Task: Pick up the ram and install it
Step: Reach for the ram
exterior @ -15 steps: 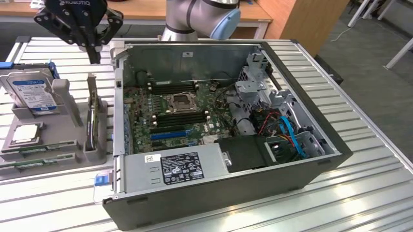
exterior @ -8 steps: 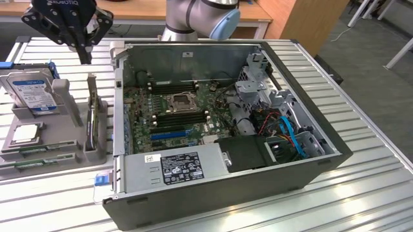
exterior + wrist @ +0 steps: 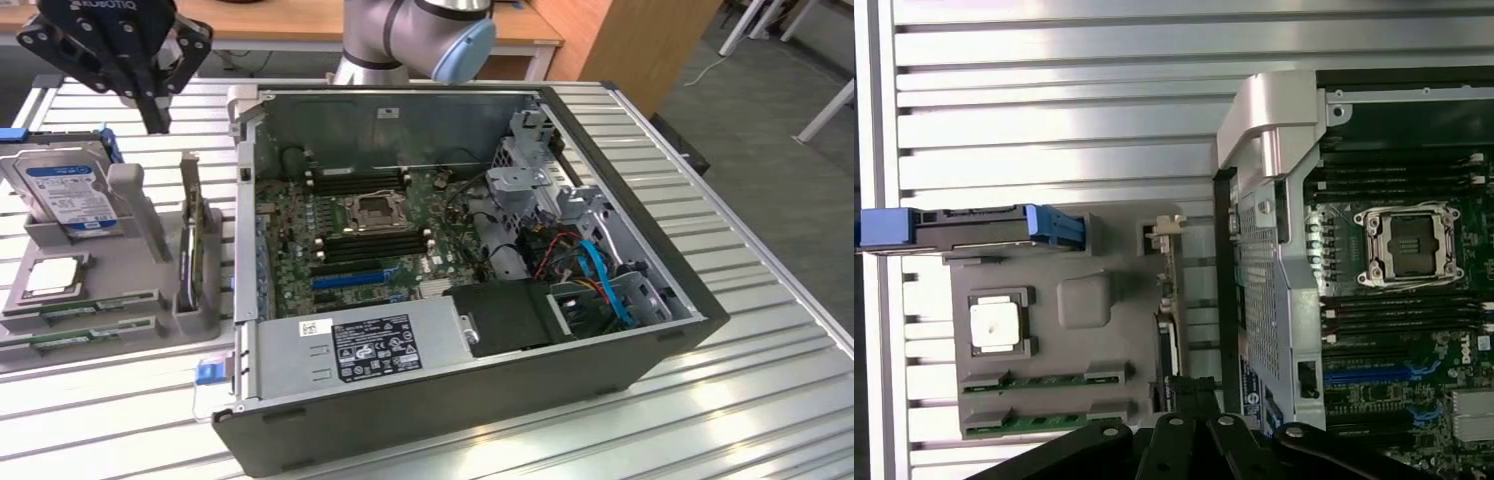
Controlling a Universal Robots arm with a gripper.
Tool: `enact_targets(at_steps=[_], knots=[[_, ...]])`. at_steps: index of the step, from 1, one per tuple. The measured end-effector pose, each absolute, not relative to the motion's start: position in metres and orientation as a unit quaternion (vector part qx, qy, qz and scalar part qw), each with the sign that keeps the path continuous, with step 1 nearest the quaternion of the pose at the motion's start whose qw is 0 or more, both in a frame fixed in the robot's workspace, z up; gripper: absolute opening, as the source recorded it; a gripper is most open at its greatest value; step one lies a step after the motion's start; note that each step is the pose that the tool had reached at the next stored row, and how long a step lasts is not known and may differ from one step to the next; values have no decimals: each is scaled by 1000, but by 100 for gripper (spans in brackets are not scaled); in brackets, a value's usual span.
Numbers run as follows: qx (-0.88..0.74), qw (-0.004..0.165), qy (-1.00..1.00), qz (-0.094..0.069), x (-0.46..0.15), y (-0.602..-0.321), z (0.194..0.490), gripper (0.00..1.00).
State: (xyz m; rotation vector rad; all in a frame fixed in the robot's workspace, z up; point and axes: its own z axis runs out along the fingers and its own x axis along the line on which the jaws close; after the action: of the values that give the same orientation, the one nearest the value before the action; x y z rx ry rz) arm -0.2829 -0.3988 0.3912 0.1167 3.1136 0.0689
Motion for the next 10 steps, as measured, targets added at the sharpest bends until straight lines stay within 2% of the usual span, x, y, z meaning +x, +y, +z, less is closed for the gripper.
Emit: enact_targets(at_steps=[10], knots=[[37,12,999,22,-309,-399,391,10]])
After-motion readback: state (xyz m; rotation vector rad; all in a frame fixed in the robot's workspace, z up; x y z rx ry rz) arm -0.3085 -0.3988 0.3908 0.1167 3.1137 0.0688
